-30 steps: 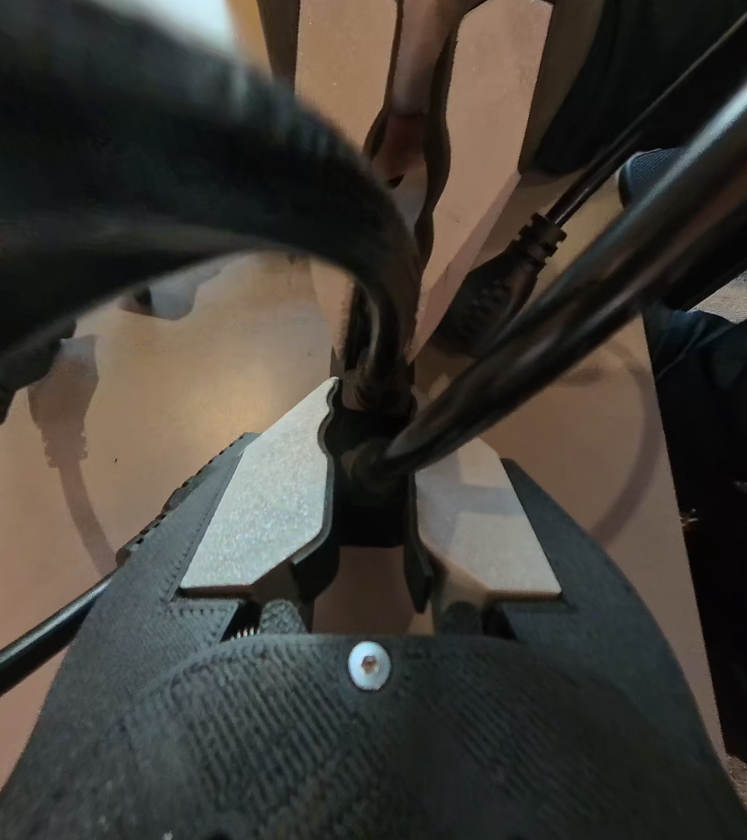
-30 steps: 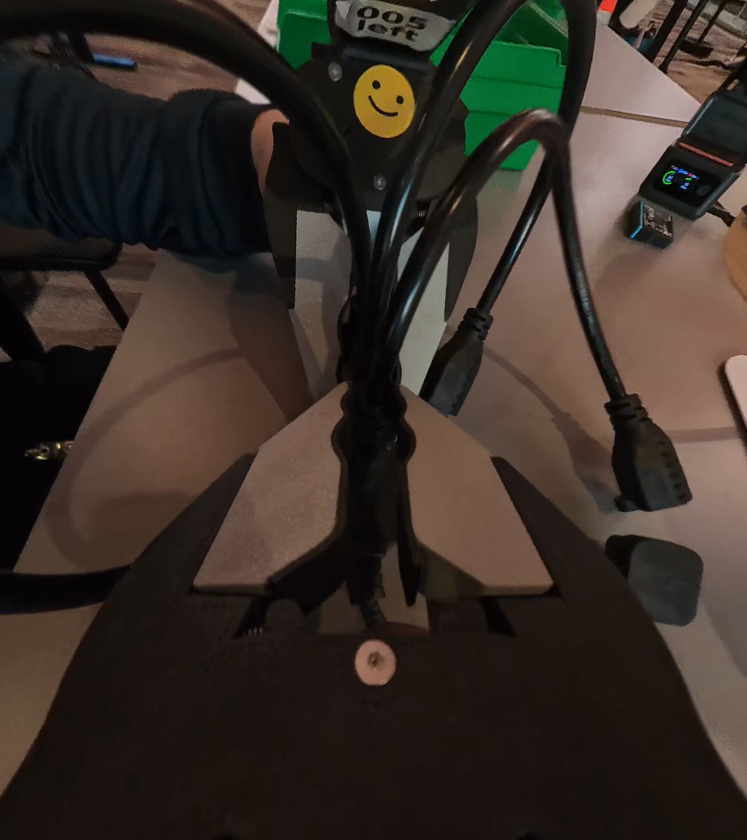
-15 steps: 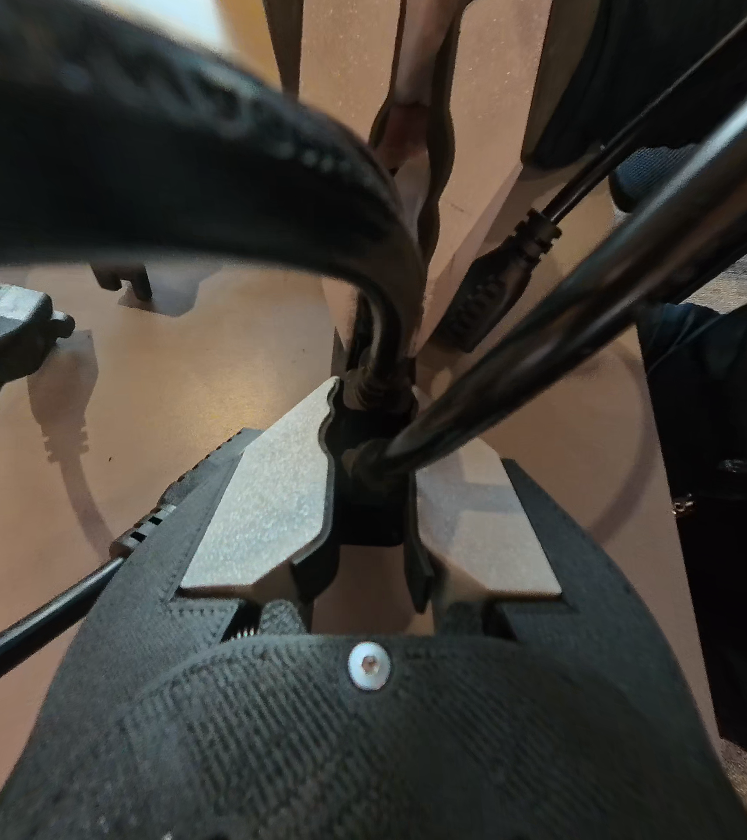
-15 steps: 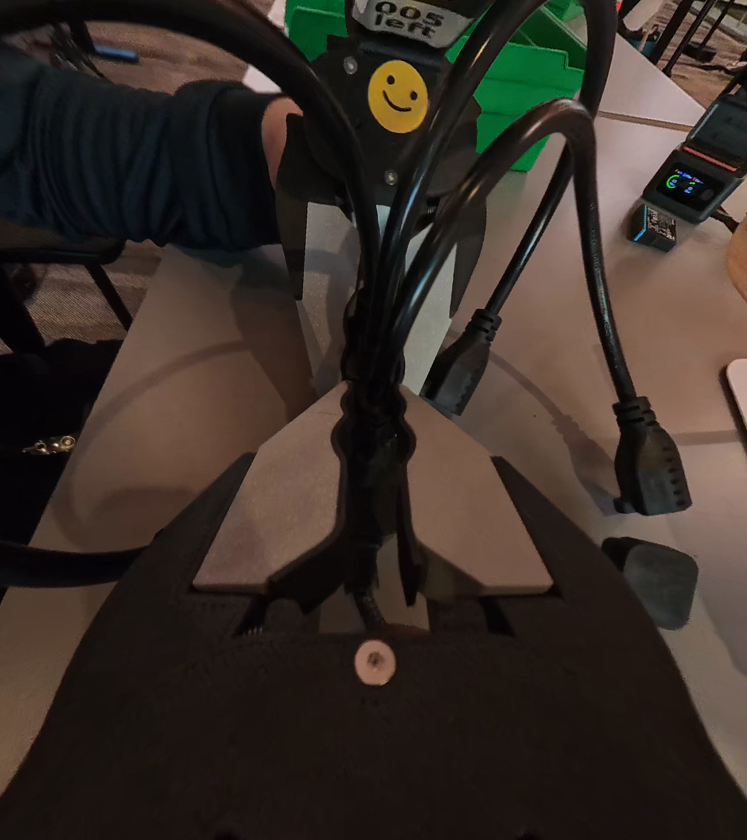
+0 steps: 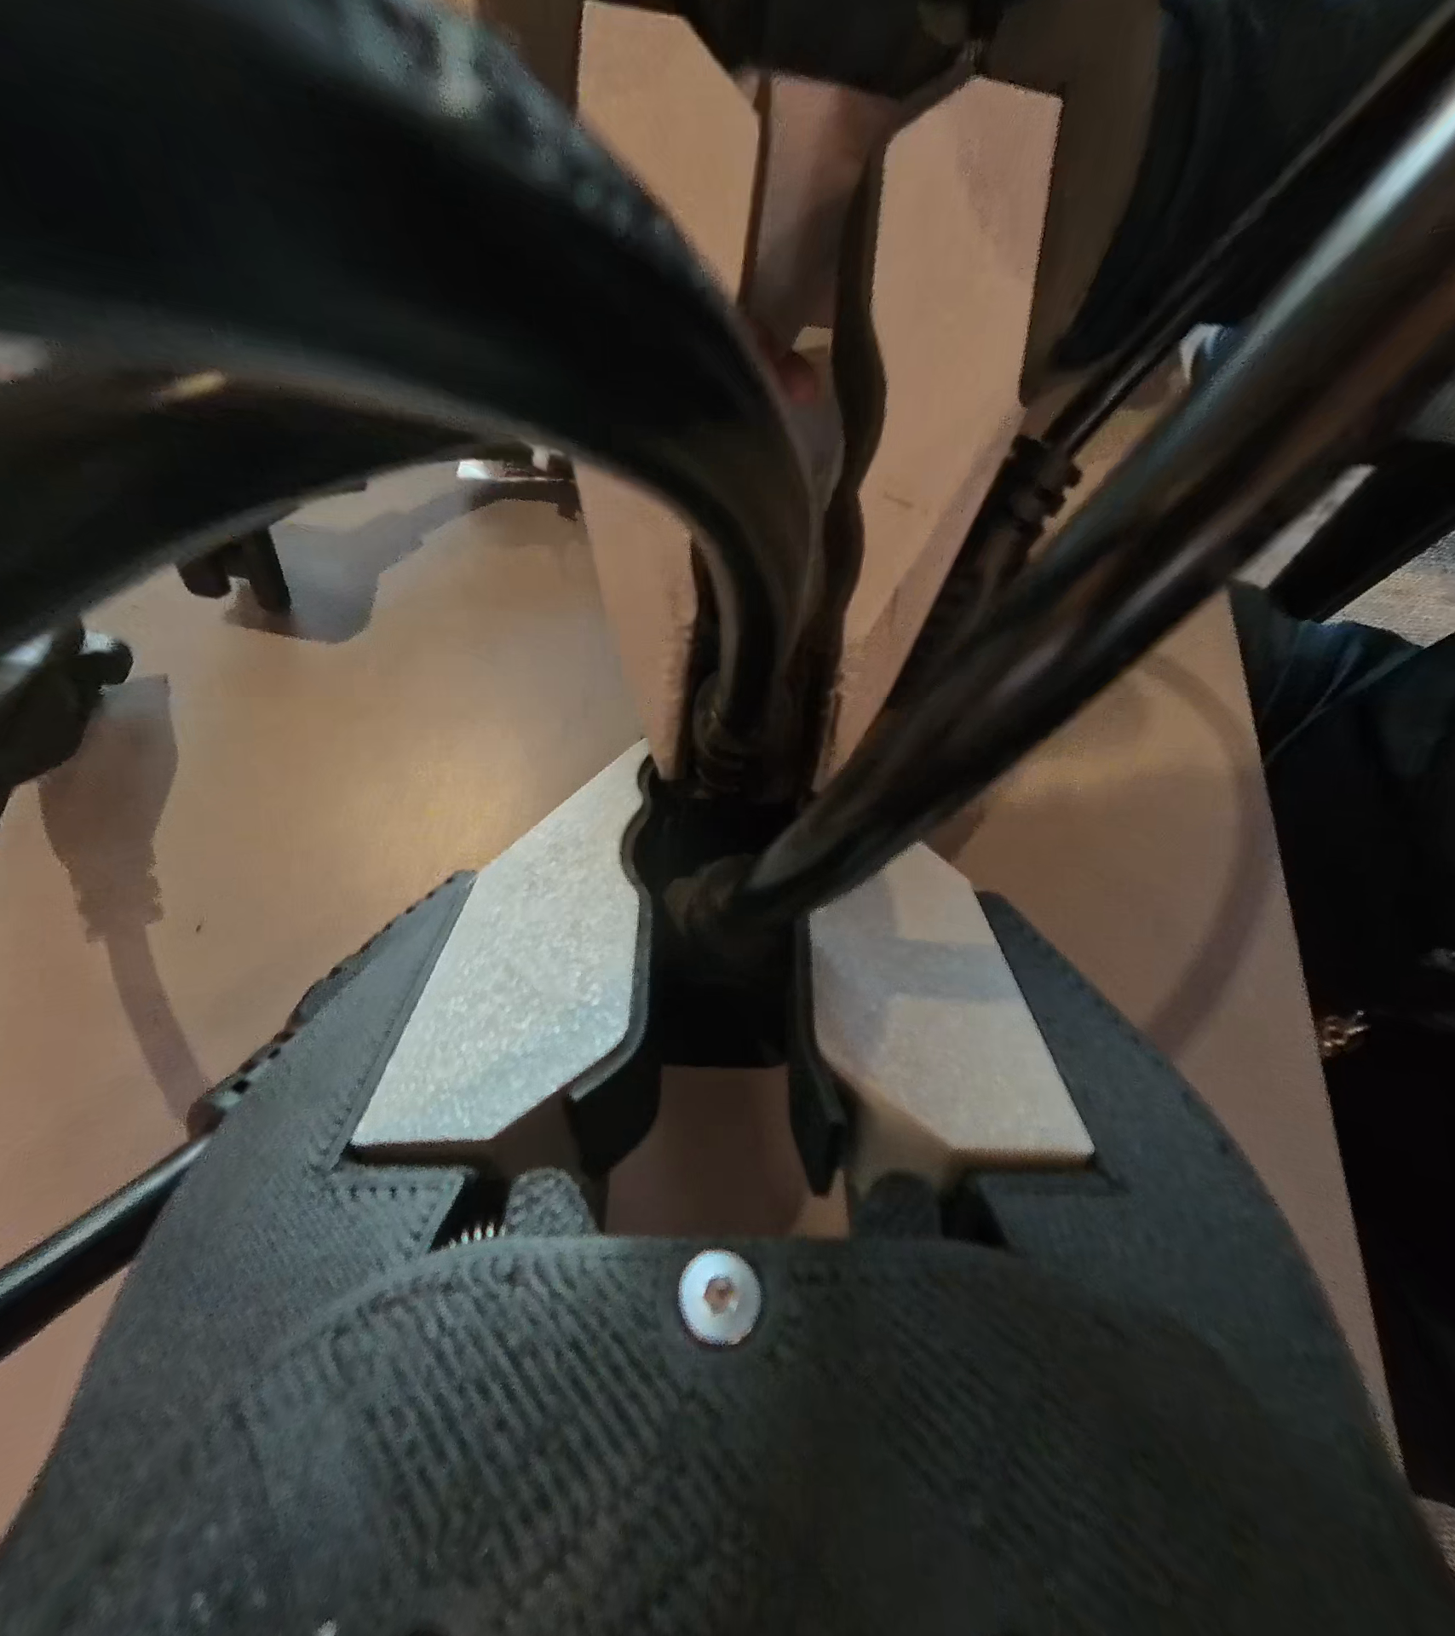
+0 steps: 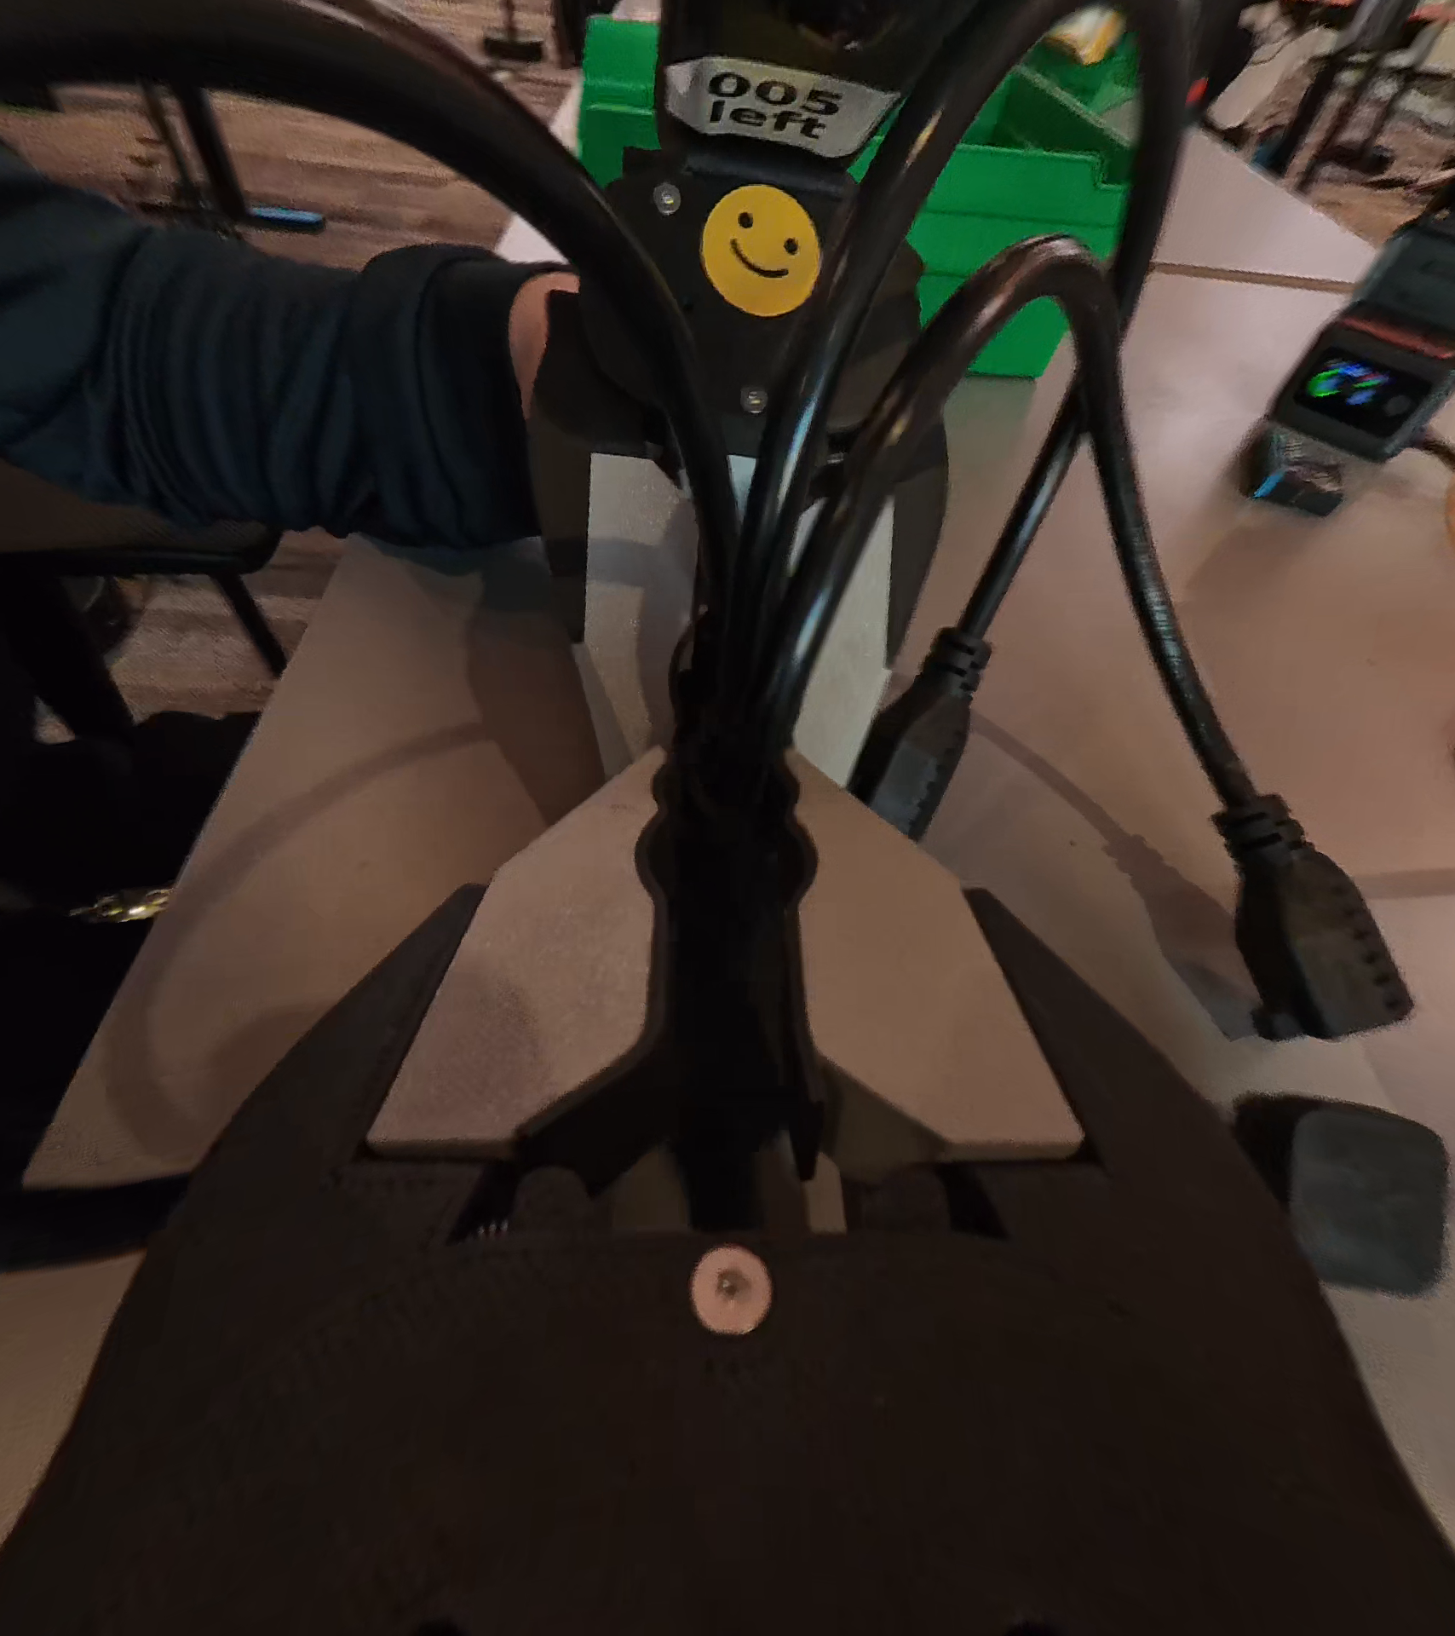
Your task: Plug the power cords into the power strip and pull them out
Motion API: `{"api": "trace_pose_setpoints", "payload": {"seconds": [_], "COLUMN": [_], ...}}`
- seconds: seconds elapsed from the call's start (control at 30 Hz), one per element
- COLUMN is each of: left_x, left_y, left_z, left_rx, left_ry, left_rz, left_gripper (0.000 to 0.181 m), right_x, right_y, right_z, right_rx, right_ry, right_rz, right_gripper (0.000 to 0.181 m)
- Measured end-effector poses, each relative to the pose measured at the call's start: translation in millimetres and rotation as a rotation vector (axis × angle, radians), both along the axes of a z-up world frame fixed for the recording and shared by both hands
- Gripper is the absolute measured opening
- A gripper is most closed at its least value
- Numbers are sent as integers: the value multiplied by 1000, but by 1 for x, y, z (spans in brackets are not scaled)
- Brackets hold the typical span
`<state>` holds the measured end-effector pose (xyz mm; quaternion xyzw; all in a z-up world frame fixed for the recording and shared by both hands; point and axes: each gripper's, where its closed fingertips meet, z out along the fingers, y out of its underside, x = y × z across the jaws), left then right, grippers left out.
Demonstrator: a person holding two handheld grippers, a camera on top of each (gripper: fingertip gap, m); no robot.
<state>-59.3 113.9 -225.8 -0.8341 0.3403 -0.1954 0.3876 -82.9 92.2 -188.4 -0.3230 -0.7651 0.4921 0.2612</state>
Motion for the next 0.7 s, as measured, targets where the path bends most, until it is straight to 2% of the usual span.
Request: {"api": "trace_pose_setpoints", "payload": {"seconds": [0.3, 0.47, 0.7], "left_x": [0, -2, -2], "left_y": [-1, -2, -2], "left_z": [-1, 0, 0], "left_rx": [5, 0, 4], "left_ry": [8, -13, -20], "left_rz": [-16, -15, -15], "left_gripper": [26, 25, 25], "right_x": [5, 18, 21], "right_y": [5, 19, 22], "right_z": [1, 15, 15], "right_rx": [-14, -88, -77], "right_ry": [-55, -16, -21], "right_rz": [-5, -5, 4], "right_gripper": [14, 12, 8]}}
